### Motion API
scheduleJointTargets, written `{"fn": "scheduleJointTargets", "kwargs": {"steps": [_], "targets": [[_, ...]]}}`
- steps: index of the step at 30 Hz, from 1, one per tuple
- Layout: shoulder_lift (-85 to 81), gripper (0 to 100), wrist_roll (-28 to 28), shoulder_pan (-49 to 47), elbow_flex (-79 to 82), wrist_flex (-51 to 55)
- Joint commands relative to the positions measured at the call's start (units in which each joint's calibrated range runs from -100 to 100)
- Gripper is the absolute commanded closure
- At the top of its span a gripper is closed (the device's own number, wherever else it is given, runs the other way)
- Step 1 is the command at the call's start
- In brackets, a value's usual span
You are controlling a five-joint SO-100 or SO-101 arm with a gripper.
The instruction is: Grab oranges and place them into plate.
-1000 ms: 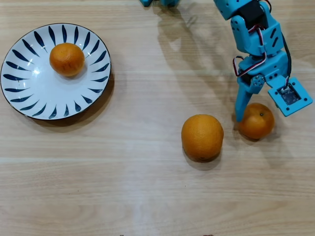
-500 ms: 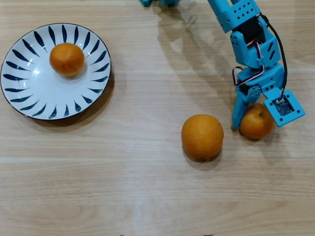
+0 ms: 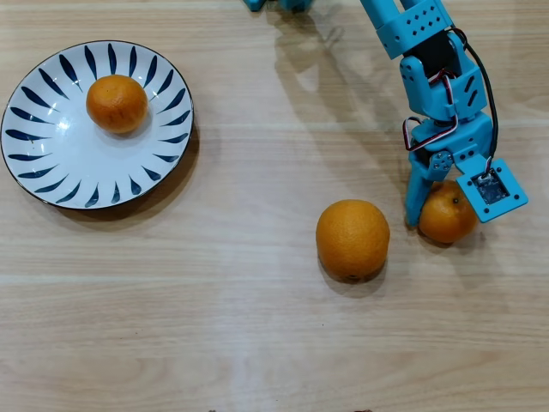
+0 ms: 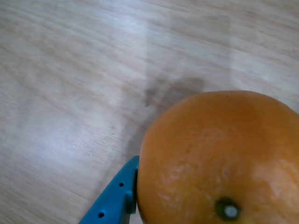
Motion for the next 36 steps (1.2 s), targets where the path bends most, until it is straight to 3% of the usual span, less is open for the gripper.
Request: {"fn": "scheduleJointTargets", "kwargs": {"steps": [1,8,20,31,36], "targets": [[-1.6,68,0.1,-0.6,-2.9,-0.7],[-12.2,68,2.8,0.1,-1.6,0.7],[-32.7,68,11.9,9.8,1.0,16.4],[-64.1,68,18.6,39.2,35.0,15.9],[-69.1,68,21.7,50.5,41.6,15.9]]}}
